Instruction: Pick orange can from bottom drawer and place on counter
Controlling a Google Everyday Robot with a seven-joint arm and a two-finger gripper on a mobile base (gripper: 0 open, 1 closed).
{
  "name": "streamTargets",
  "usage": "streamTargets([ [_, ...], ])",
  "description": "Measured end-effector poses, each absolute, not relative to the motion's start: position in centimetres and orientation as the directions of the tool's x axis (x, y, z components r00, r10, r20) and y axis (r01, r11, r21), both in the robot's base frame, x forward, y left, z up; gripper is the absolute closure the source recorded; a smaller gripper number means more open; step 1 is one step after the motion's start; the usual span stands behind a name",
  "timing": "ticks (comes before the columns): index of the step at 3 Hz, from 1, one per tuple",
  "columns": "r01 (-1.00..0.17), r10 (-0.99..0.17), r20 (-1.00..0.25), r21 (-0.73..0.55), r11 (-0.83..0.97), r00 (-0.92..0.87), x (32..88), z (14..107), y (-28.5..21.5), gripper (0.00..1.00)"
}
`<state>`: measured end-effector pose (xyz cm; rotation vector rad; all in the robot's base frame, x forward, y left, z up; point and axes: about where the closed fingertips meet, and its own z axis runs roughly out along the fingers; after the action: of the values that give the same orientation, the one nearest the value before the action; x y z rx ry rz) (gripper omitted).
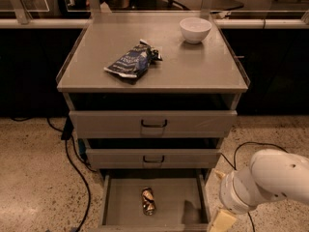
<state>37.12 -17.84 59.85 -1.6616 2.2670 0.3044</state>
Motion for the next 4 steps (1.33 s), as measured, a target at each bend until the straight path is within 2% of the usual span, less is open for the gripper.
streamTargets([
  [2,-0.953,-0.867,-0.402,0.059,0.297,-0.295,35.8,47.9,-14.3,0.00],
  [4,-0.950,-0.841,-0.454,0.049,0.307,-0.295,37.9,37.6,-10.2,0.00],
])
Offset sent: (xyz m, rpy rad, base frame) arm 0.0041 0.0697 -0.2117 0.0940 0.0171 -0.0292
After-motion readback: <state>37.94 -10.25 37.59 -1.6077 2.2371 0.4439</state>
